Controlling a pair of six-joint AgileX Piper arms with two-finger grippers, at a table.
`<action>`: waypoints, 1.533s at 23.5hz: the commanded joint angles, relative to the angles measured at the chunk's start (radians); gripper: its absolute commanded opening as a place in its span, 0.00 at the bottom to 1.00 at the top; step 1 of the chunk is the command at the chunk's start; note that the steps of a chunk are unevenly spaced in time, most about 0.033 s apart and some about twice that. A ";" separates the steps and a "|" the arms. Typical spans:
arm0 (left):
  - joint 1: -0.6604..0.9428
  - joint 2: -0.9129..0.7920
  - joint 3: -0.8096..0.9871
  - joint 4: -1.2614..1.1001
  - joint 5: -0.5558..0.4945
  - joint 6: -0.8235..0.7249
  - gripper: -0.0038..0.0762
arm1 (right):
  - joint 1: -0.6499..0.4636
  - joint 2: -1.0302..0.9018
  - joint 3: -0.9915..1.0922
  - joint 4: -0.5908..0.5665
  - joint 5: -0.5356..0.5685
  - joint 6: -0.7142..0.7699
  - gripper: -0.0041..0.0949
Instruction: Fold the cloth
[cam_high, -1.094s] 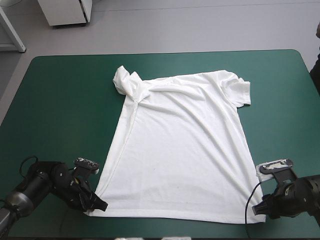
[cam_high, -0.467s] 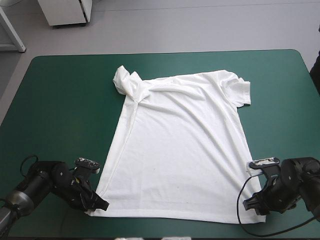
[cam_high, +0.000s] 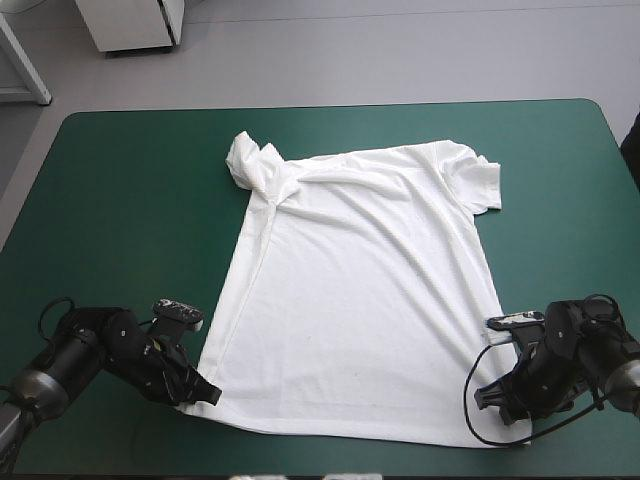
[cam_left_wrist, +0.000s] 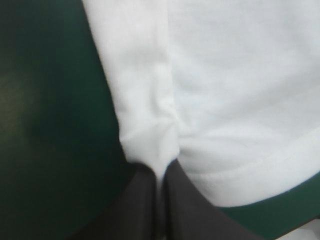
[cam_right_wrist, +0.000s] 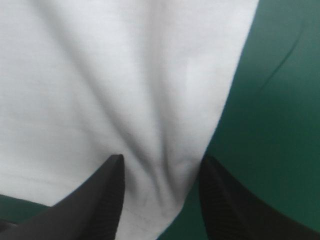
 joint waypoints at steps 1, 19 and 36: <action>-0.009 -0.012 -0.051 -0.017 0.006 0.002 0.04 | 0.002 -0.003 -0.023 0.032 0.010 -0.023 0.35; -0.009 -0.053 -0.265 0.002 0.125 0.006 0.04 | 0.002 -0.003 -0.185 0.143 0.070 -0.030 0.03; -0.009 -0.041 -1.307 0.005 0.068 0.042 0.04 | 0.002 0.007 -1.307 0.184 0.083 -0.035 0.03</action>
